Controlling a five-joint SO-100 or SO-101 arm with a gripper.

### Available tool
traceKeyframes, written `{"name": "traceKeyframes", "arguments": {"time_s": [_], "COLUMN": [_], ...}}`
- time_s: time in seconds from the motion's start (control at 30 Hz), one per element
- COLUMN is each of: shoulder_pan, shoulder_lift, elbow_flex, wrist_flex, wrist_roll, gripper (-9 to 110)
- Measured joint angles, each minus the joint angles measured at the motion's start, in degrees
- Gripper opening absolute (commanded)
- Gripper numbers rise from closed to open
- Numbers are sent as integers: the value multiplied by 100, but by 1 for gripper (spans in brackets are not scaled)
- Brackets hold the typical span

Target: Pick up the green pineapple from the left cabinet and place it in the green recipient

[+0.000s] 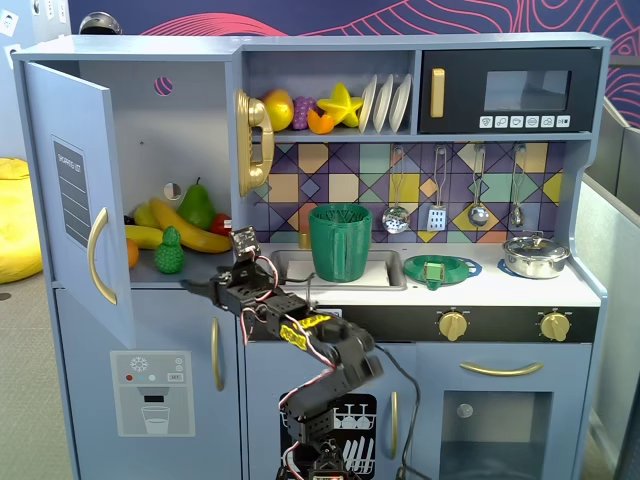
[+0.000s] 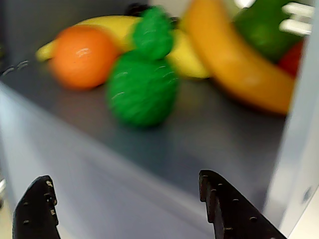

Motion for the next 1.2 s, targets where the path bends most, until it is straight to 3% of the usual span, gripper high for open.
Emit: {"name": "traceKeyframes", "arguments": {"time_s": [0.47,1.2], "shoulder_pan": [44,-211], "shoulder_lift": [-2083,-3375], "elbow_flex": [-1169,-2391], "wrist_flex": [-1468,-1582], "wrist_roll": [404,325], "gripper": [32,30]}}
